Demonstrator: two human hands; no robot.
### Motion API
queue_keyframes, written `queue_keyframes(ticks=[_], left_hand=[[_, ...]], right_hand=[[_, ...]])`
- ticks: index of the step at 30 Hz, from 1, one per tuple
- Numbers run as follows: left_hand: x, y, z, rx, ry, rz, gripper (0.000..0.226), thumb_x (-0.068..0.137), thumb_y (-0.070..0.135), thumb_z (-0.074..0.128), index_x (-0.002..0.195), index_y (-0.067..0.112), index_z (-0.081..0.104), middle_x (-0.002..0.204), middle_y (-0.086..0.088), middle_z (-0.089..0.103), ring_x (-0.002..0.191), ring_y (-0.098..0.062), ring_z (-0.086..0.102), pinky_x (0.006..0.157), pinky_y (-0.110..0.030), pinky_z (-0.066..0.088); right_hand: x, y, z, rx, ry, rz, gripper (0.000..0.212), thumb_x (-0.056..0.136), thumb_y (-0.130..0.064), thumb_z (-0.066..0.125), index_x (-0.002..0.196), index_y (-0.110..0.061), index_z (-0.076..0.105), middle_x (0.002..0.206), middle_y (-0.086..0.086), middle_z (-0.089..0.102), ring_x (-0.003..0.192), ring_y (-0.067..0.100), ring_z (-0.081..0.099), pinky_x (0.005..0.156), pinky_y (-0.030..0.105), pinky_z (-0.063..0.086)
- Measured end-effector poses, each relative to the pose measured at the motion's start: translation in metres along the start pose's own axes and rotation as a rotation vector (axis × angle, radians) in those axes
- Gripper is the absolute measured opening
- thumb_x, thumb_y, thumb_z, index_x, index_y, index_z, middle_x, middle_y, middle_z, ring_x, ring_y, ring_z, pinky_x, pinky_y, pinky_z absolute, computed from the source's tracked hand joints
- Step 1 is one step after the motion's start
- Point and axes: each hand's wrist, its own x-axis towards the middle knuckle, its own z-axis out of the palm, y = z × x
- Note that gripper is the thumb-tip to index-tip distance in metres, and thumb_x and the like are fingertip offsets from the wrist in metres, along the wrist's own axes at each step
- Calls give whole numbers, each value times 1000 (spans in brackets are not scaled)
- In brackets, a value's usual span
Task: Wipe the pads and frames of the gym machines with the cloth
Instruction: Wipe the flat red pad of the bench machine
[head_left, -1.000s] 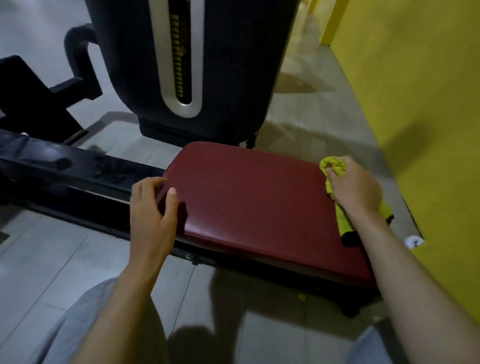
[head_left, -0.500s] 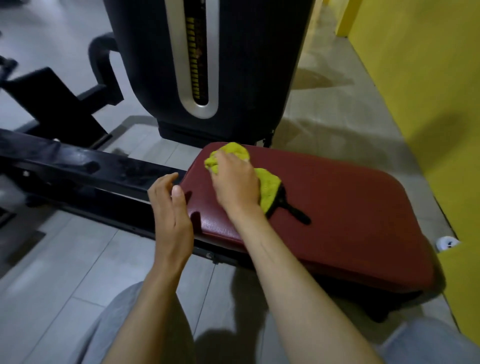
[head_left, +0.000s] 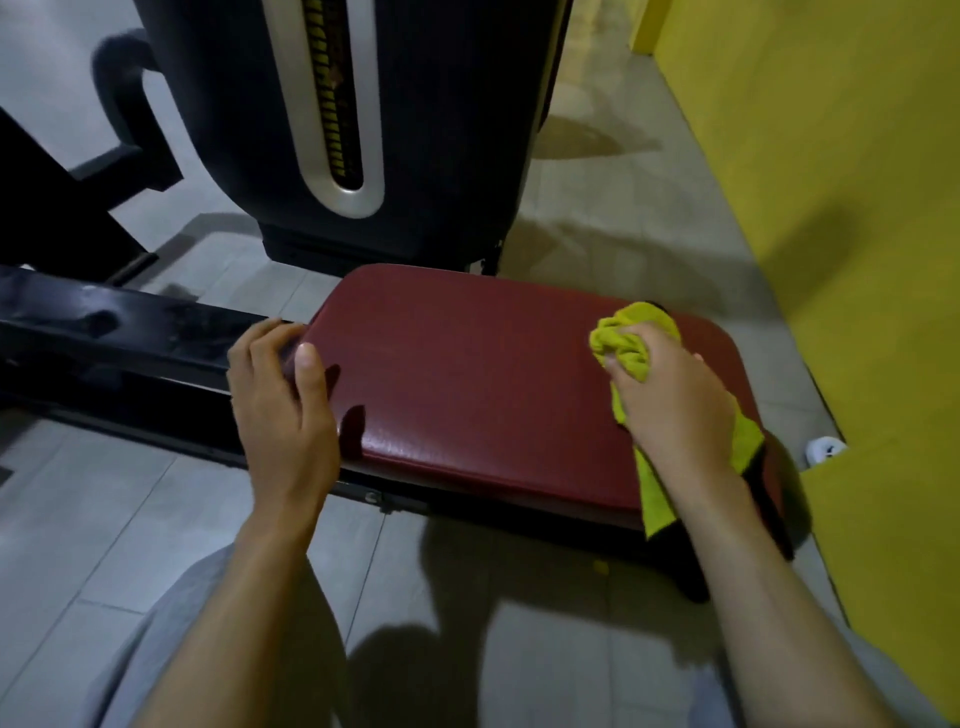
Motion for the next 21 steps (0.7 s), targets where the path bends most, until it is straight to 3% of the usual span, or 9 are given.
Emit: queue_keyframes(ticks=[2, 4, 6, 10, 12, 14, 17, 19, 21], left_hand=[[1, 3, -2, -14, -22, 13, 36, 109, 40, 39, 129, 13, 53, 138, -6, 44, 128, -12, 45, 107, -33, 42], [1, 7, -5, -26, -45, 1, 38, 108, 39, 42, 130, 11, 54, 140, -9, 42, 127, -7, 43, 104, -18, 39], [0, 11, -8, -31, -49, -13, 38, 107, 38, 44, 129, 10, 54, 141, -10, 40, 127, -4, 42, 100, -6, 35], [1, 21, -10, -43, -15, -28, 35, 107, 35, 49, 127, 8, 55, 141, -12, 40, 123, 4, 43, 94, -3, 38], [0, 22, -9, -50, -4, -44, 33, 107, 34, 50, 125, 7, 56, 140, -11, 40, 117, 14, 41, 90, -1, 39], [0, 19, -9, -43, -4, -62, 36, 106, 40, 48, 126, 12, 56, 141, -6, 39, 120, 12, 41, 93, -8, 42], [0, 11, -12, -22, 2, -60, 35, 105, 40, 46, 126, 13, 56, 141, -4, 40, 125, 3, 43, 94, -9, 40], [0, 8, -13, -30, -6, -65, 32, 106, 37, 47, 126, 14, 57, 141, -5, 41, 126, -3, 45, 92, -8, 41], [0, 7, -14, -44, -22, -80, 30, 107, 37, 47, 125, 16, 56, 141, -3, 40, 126, -9, 48, 92, -12, 42]], right_hand=[[-11, 28, -12, 10, 41, 64, 30, 101, -41, 59, 128, -27, 62, 115, 5, 71, 102, 38, 65, 91, 47, 52], [-21, 38, -16, 5, 81, 110, 28, 102, -40, 59, 126, -26, 61, 114, 4, 71, 97, 38, 65, 76, 42, 49], [-28, 35, -14, -43, 110, 126, 27, 101, -38, 60, 124, -24, 61, 113, 6, 71, 95, 41, 65, 72, 41, 46], [-38, -7, -5, -77, 122, 129, 24, 98, -35, 65, 119, -23, 64, 111, 6, 71, 95, 41, 65, 68, 38, 40], [-51, -49, 7, -22, 95, 51, 23, 93, -33, 71, 114, -23, 68, 109, 4, 72, 96, 37, 66, 74, 40, 48], [-68, -100, 27, 71, 51, -127, 27, 86, -29, 77, 111, -22, 71, 113, 2, 73, 104, 32, 67, 89, 43, 54], [-93, -153, 53, 117, -88, -417, 37, 90, -27, 73, 127, -26, 65, 135, -2, 66, 132, 23, 57, 115, 47, 42], [-94, -152, 53, 134, -104, -487, 44, 88, -27, 77, 130, -31, 63, 142, -4, 63, 137, 19, 54, 117, 45, 40], [-86, -129, 44, 149, -62, -439, 49, 81, -26, 84, 125, -35, 66, 137, -8, 66, 131, 15, 59, 114, 44, 43]])
